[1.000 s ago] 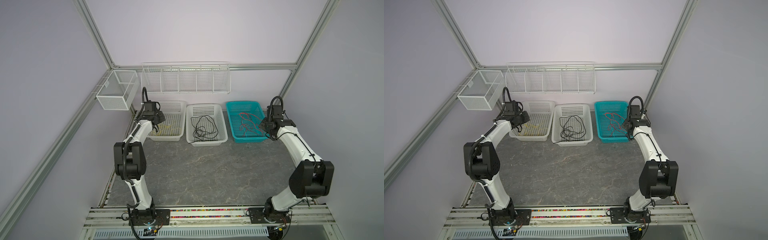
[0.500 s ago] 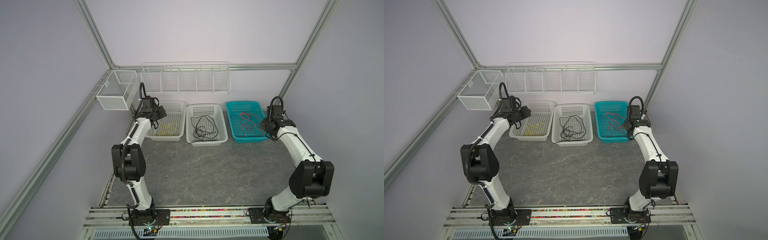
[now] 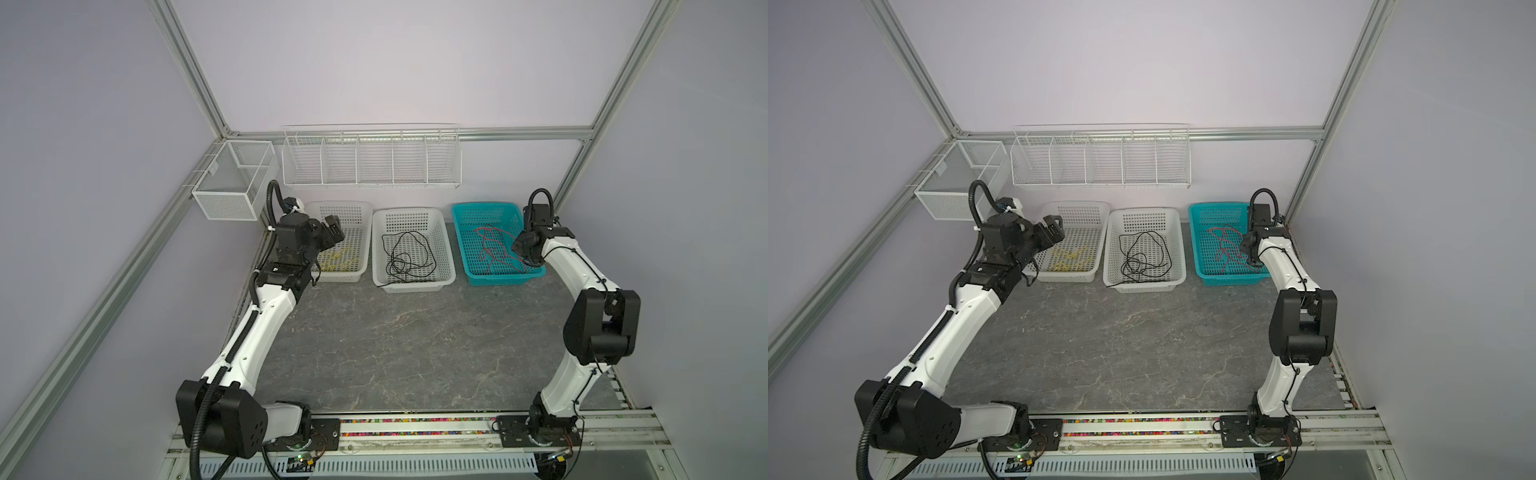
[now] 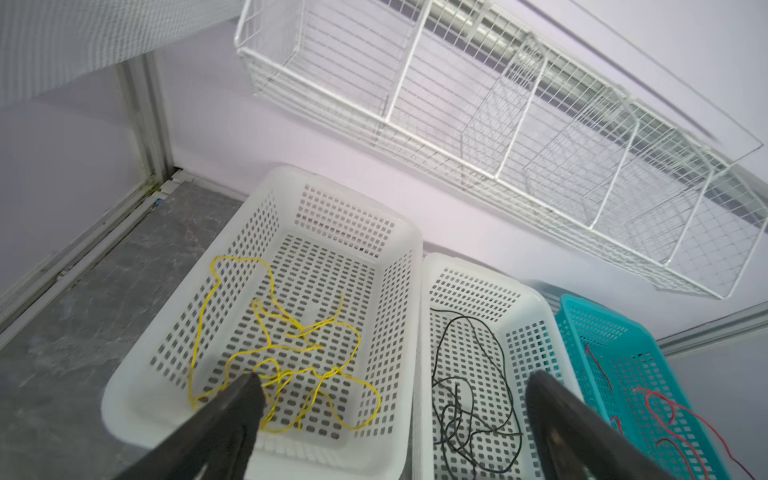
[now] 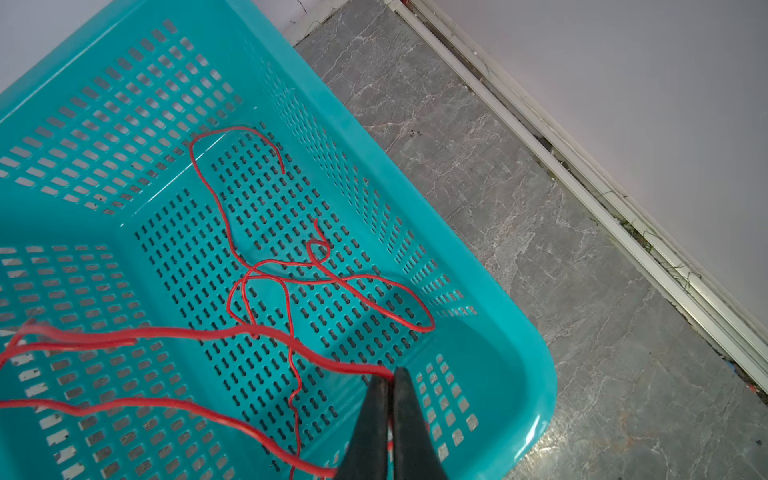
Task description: Untangle the cables
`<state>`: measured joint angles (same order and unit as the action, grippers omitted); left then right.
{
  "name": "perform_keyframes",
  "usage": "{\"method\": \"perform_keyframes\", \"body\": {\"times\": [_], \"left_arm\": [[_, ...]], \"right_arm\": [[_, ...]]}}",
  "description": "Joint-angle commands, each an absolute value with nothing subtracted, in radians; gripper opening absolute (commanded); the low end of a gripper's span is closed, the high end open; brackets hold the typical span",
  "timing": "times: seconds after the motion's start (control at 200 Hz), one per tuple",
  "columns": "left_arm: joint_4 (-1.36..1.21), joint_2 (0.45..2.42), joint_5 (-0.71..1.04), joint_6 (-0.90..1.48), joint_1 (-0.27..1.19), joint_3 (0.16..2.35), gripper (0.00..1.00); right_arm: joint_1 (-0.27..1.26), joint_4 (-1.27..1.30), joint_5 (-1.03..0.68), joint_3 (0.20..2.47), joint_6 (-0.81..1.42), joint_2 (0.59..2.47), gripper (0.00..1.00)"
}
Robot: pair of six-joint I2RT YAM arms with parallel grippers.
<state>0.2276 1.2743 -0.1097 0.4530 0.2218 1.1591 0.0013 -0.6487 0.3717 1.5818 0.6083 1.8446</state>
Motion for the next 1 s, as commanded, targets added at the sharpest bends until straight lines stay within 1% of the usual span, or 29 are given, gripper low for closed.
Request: {"method": "perform_keyframes", "body": {"times": [0.0,0.13,0.32,0.405,0.475,0.515,0.59,0.74,0.845,0.86,0.895,0.905,0.915,0.995], "left_arm": [[0.206,1.196,-0.154,0.474,0.225,1.088,0.99],[0.245,1.133,-0.153,0.477,0.225,1.041,0.99],[0.276,1.068,-0.145,0.482,0.227,1.011,0.99],[0.290,1.056,-0.137,0.483,0.227,1.003,0.99],[0.301,1.052,-0.129,0.477,0.227,0.998,0.99],[0.312,1.050,-0.131,0.473,0.227,0.996,0.99],[0.335,1.047,-0.145,0.465,0.227,0.993,0.99],[0.378,1.029,-0.161,0.449,0.226,0.977,0.99],[0.416,1.010,-0.189,0.459,0.227,0.972,0.99],[0.426,1.007,-0.194,0.457,0.227,0.973,0.99],[0.445,0.998,-0.201,0.455,0.227,0.971,0.99],[0.448,0.995,-0.206,0.458,0.227,0.969,0.99],[0.450,0.991,-0.211,0.459,0.227,0.966,0.99],[0.444,0.952,-0.258,0.480,0.227,0.915,0.99]], "right_arm": [[-0.002,-0.674,0.360,1.629,0.580,1.864,0.06],[-0.005,-0.681,0.347,1.631,0.590,1.867,0.08],[-0.006,-0.683,0.347,1.642,0.562,1.842,0.20],[-0.007,-0.691,0.327,1.656,0.554,1.829,0.27],[-0.007,-0.691,0.304,1.662,0.550,1.810,0.36],[-0.008,-0.688,0.291,1.662,0.548,1.795,0.44],[-0.008,-0.687,0.269,1.658,0.543,1.758,0.53],[0.000,-0.620,0.184,1.572,0.515,1.629,0.65],[0.015,-0.478,0.144,1.417,0.456,1.479,0.74],[0.018,-0.455,0.141,1.388,0.447,1.454,0.78],[0.023,-0.387,0.141,1.321,0.423,1.395,0.99],[0.025,-0.368,0.143,1.302,0.416,1.378,0.92],[0.026,-0.350,0.142,1.283,0.410,1.360,0.89],[0.043,-0.206,0.173,1.129,0.347,1.231,0.88]]}}
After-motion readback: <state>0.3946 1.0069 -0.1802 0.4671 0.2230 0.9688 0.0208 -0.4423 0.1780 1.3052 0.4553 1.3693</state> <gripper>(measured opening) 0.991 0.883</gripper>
